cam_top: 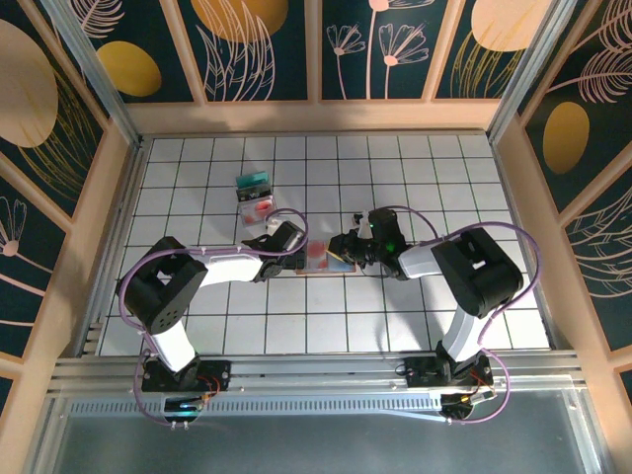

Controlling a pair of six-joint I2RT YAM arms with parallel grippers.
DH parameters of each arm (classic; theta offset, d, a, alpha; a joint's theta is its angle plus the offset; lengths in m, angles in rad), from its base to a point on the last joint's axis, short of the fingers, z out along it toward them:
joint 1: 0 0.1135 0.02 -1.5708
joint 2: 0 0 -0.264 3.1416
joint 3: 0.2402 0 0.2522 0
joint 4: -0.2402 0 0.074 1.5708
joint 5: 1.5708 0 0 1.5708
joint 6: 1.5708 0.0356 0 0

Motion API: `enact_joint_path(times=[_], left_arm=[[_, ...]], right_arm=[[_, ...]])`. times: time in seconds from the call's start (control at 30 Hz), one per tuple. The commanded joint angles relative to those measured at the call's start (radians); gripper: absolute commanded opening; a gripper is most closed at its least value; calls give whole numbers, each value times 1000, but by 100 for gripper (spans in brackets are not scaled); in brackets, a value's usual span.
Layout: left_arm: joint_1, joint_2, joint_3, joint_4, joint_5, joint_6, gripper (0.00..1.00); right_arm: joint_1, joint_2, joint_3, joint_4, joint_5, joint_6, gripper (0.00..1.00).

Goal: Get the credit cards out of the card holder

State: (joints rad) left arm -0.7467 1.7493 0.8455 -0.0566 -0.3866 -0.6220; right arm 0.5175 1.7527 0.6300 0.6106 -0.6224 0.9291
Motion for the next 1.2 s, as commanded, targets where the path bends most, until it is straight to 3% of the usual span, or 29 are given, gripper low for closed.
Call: enact_joint_path(times=[0.0,0.47,0.8,1.17], left_arm=[[-6,15,-6,-72,-12,1,99],[-6,24,-8,-68,-5,-2,99],[-6,35,-10,-68,-1,-2,99],[-6,41,-7,-68,5,-2,99]], right_arm=[[-4,-19,-5,15,3,11,16],[59,-11,110,-277,144,-117,21],[70,7,134,-350,197,-136,22],[81,32,143,-324,177,-133,22]])
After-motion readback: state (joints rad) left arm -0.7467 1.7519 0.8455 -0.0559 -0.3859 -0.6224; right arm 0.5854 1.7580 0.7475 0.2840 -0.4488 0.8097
